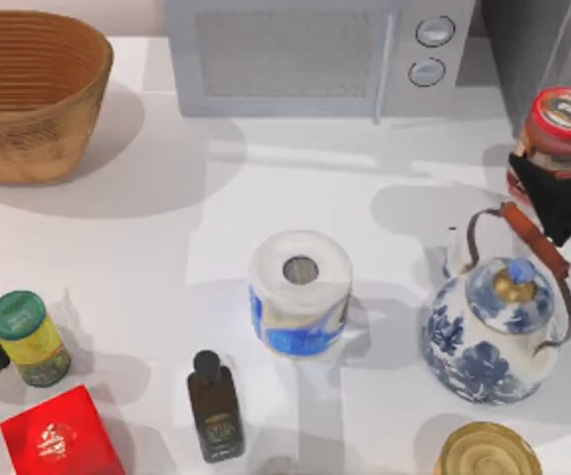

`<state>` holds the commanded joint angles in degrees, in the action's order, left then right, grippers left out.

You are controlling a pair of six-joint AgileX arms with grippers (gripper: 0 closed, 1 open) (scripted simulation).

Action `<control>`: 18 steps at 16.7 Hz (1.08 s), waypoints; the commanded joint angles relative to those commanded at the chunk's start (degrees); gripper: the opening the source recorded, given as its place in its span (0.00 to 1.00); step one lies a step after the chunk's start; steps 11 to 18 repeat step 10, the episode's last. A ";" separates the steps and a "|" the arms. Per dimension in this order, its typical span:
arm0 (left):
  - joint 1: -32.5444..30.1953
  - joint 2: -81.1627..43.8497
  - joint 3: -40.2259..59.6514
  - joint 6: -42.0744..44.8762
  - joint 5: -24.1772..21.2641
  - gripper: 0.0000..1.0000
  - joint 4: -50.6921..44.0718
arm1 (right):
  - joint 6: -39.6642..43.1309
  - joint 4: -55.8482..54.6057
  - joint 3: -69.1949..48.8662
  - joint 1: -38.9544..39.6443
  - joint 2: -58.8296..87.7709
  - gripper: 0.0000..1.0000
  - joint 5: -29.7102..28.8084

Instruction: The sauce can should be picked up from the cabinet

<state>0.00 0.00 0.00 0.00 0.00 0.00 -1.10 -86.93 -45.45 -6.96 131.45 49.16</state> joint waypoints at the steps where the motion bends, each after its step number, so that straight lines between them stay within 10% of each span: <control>1: 0.00 0.00 0.00 0.00 0.00 1.00 0.00 | 0.00 0.00 0.00 0.00 0.00 0.75 0.00; 5: 0.00 0.00 0.00 0.00 0.00 1.00 0.00 | 0.00 0.00 0.00 0.00 0.00 1.00 0.00; 18: 0.00 0.00 0.00 0.00 0.00 1.00 0.00 | 0.00 0.00 0.00 0.00 0.00 1.00 0.00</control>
